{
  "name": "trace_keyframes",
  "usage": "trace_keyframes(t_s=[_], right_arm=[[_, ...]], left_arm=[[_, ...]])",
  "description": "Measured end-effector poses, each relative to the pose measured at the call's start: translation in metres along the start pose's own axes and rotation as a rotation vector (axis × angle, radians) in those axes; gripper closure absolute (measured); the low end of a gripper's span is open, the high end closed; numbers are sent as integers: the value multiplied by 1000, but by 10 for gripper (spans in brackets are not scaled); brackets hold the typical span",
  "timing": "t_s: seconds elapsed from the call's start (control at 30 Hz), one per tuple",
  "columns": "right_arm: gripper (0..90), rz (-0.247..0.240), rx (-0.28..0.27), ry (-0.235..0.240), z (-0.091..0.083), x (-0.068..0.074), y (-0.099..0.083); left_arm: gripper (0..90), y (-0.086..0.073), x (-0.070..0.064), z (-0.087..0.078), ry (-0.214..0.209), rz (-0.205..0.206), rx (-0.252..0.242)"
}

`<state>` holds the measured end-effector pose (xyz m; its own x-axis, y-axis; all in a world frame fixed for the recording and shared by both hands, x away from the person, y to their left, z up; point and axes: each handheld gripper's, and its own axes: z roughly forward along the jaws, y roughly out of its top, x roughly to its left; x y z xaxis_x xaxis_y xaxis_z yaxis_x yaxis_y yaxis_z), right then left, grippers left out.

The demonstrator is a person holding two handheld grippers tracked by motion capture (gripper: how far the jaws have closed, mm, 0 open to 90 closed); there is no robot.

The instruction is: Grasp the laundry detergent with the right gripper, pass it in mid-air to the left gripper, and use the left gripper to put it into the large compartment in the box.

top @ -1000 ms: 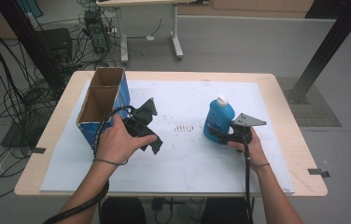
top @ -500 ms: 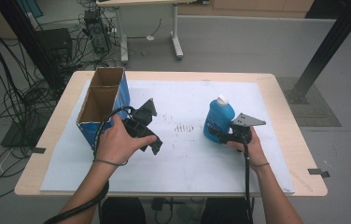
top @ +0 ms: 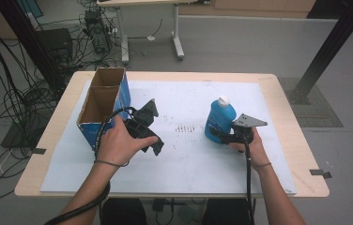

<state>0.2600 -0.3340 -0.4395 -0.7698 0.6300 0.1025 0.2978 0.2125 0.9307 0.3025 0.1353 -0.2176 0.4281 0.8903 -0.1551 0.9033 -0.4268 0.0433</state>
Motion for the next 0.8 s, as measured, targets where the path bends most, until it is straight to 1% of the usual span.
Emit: trace_keyframes(t_s=[0.23,0.7,0.8], right_arm=[[409,5,0,1,0,0,0],[410,7,1,-1,0,0,0],[412,2,2,-1,0,0,1]], left_arm=[[68,0,-1,-1,6,-2,-2],[68,0,-1,0,2,0,0],[68,-1,-1,0,1,-2,-1]])
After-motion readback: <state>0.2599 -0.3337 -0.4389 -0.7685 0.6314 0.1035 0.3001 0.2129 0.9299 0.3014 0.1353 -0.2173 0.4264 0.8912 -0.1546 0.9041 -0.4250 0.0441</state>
